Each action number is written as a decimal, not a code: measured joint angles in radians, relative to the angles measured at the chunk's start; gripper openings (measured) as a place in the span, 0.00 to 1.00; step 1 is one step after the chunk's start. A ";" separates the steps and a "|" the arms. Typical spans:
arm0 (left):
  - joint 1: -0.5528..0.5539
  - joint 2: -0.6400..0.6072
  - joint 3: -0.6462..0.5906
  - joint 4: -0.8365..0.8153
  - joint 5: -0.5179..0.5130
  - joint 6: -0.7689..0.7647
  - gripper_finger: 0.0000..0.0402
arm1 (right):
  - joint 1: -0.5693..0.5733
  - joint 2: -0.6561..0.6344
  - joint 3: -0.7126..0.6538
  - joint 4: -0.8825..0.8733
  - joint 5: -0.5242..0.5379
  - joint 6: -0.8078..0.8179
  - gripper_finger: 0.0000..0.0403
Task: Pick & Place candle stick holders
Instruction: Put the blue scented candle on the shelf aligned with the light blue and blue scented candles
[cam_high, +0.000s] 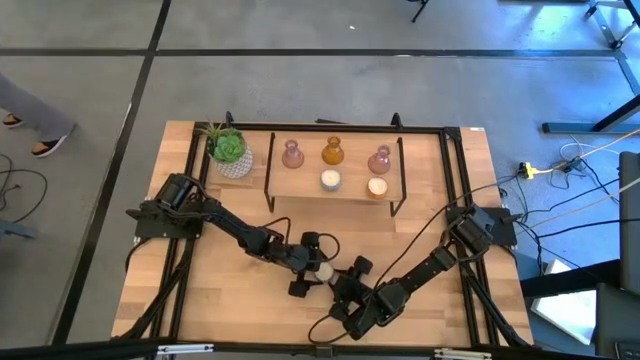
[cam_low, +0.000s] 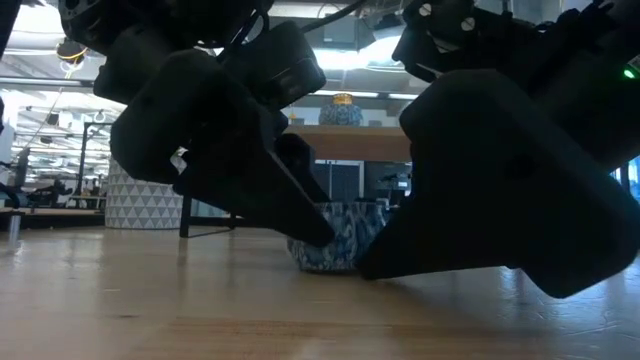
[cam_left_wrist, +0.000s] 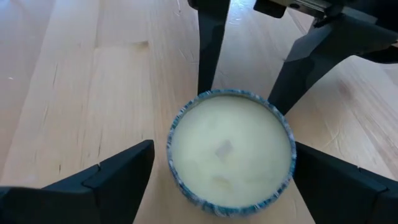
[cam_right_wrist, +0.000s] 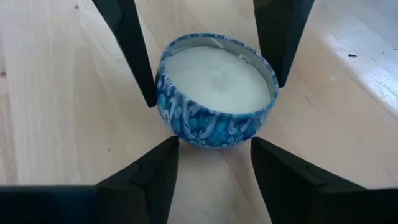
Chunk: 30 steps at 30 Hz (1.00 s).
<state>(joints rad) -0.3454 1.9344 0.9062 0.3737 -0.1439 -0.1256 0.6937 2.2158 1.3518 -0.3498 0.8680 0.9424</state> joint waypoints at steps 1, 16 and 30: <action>0.000 0.000 0.000 0.000 -0.003 0.003 0.91 | 0.000 0.000 0.000 -0.001 0.001 0.000 0.51; -0.001 0.000 0.000 -0.009 0.006 0.016 0.90 | -0.007 -0.004 0.000 0.015 0.016 -0.006 0.51; -0.001 0.000 0.000 -0.060 -0.019 0.008 0.90 | -0.019 -0.005 0.000 0.086 0.010 -0.087 0.51</action>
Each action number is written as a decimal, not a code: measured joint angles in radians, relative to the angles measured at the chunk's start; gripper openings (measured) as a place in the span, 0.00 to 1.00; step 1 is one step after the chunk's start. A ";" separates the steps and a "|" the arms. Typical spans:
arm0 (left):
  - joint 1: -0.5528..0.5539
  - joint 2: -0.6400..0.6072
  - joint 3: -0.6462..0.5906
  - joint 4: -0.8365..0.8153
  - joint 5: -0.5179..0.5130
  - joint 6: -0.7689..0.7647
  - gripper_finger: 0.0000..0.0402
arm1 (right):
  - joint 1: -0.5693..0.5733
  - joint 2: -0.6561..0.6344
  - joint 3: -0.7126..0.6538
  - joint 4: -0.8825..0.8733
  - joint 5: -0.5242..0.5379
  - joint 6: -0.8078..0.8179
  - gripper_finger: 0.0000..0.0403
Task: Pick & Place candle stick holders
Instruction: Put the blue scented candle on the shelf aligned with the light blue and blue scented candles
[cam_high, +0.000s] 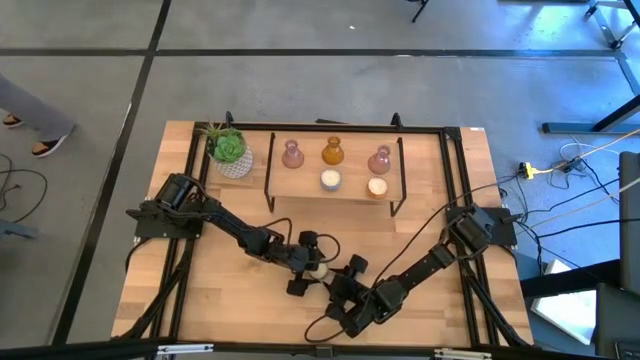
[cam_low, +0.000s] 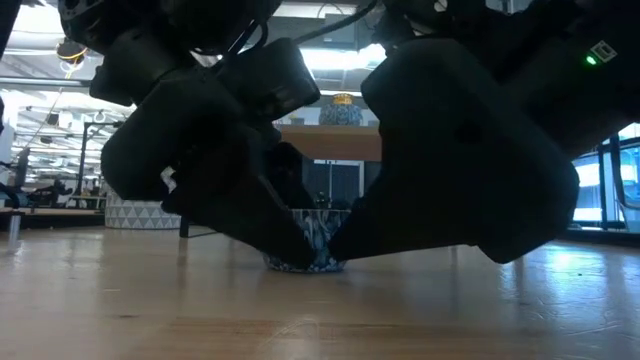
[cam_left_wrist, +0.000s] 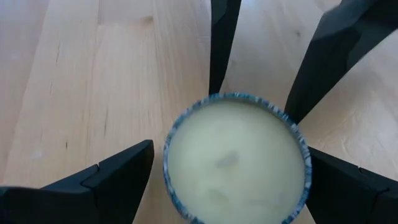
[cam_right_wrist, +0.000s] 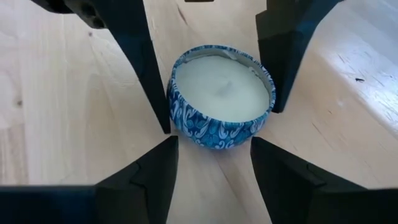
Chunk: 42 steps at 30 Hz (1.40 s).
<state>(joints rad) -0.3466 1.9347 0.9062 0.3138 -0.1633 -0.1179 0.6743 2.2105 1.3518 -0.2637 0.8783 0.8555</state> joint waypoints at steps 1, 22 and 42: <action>0.000 0.000 0.000 -0.009 -0.001 -0.001 0.90 | 0.000 0.000 0.000 0.000 0.000 0.000 0.51; 0.000 0.053 0.008 0.042 0.024 -0.011 0.74 | 0.020 -0.001 0.000 -0.024 -0.018 0.011 0.51; -0.058 -0.374 0.000 -0.395 -0.214 -0.018 0.72 | 0.085 -0.006 0.002 -0.010 -0.016 0.046 0.51</action>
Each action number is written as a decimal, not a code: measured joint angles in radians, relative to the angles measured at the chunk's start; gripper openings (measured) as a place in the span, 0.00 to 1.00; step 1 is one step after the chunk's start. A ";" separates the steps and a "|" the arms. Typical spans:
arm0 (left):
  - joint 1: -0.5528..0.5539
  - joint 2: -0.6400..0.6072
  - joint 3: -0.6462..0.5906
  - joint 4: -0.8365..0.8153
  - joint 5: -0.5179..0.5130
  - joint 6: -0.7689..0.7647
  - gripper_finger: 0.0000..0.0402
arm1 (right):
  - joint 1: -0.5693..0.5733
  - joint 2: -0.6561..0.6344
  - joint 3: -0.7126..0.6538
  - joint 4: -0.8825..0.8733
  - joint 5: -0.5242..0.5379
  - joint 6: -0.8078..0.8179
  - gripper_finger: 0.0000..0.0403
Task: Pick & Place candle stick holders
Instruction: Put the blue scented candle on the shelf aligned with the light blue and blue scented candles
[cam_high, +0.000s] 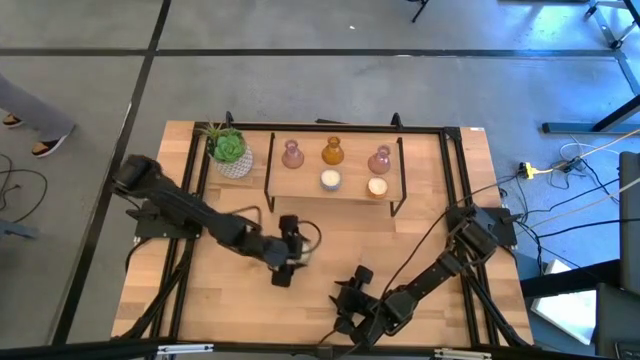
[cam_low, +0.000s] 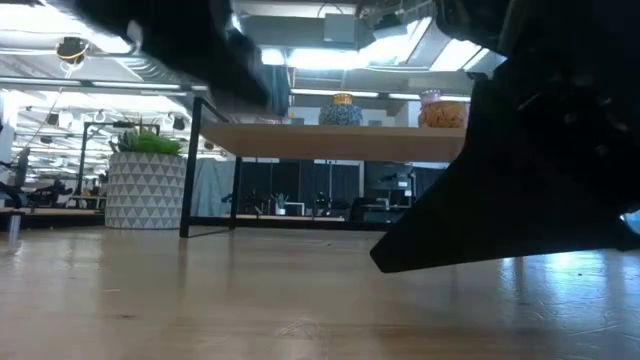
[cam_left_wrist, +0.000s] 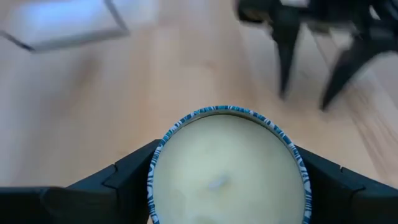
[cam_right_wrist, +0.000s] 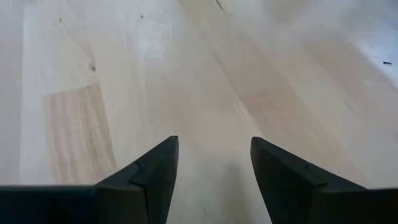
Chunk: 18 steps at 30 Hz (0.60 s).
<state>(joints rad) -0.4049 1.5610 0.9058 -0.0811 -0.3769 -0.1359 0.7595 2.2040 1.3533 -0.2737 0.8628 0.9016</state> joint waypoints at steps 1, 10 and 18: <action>0.001 -0.039 0.000 -0.021 -0.031 0.011 0.72 | 0.002 0.000 0.000 0.003 0.001 0.000 0.51; 0.232 -0.307 0.001 -0.136 -0.014 0.082 0.72 | 0.003 0.000 0.000 0.031 0.001 -0.019 0.51; 0.470 -0.323 0.001 -0.211 0.100 0.034 0.72 | 0.003 0.000 0.000 0.058 0.001 -0.046 0.51</action>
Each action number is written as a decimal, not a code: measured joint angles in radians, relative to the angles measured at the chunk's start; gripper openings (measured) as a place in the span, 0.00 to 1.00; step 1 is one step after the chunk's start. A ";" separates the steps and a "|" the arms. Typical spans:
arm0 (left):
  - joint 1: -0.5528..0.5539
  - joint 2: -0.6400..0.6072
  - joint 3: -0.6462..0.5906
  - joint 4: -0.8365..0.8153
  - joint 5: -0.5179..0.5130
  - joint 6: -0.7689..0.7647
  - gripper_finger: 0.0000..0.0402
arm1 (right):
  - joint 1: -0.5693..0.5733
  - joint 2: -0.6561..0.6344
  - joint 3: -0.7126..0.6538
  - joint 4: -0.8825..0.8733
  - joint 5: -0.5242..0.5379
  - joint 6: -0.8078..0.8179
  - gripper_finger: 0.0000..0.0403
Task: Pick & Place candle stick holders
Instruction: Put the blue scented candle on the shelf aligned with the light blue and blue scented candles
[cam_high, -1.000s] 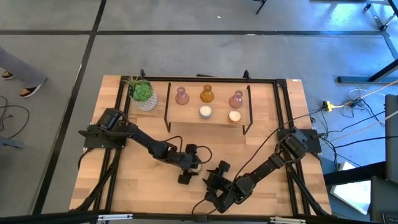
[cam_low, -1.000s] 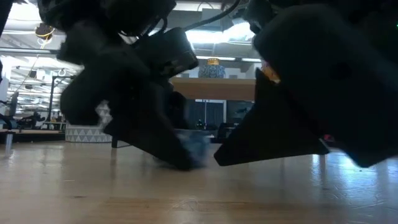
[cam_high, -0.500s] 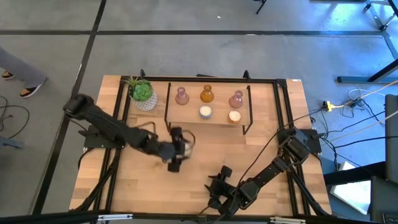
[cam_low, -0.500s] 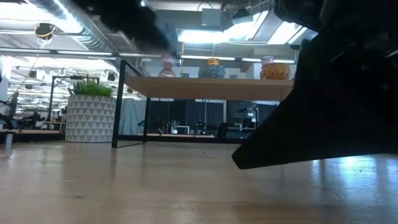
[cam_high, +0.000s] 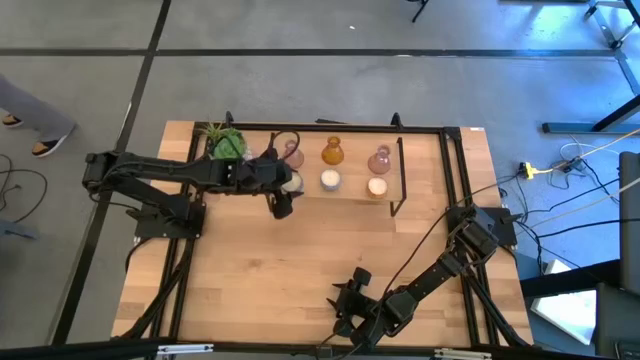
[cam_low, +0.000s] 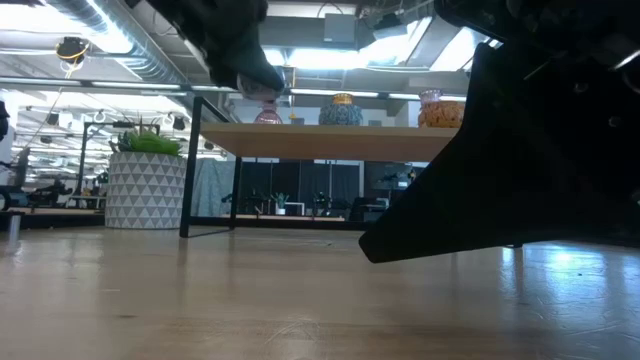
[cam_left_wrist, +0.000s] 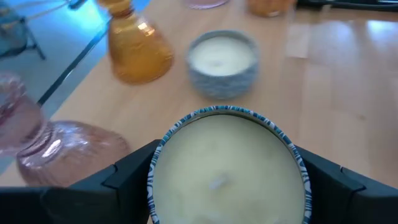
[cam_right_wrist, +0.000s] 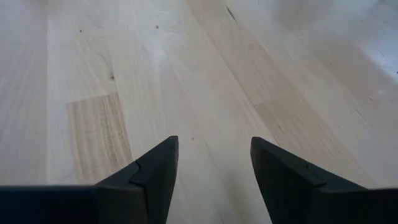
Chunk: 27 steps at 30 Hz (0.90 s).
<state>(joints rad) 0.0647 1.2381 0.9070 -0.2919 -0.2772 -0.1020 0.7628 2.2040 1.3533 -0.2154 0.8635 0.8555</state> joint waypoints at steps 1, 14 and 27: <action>0.010 0.008 0.000 0.001 0.000 -0.010 0.72 | 0.000 0.000 0.000 0.000 0.000 0.000 0.51; 0.016 0.124 0.001 0.014 -0.099 -0.071 0.72 | 0.003 0.000 0.000 0.002 -0.003 -0.008 0.51; 0.013 0.130 0.003 0.004 -0.111 -0.065 0.75 | 0.004 0.000 0.000 0.006 -0.003 -0.008 0.51</action>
<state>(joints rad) 0.0777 1.3685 0.9096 -0.2878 -0.3881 -0.1669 0.7666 2.2036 1.3529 -0.2091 0.8604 0.8474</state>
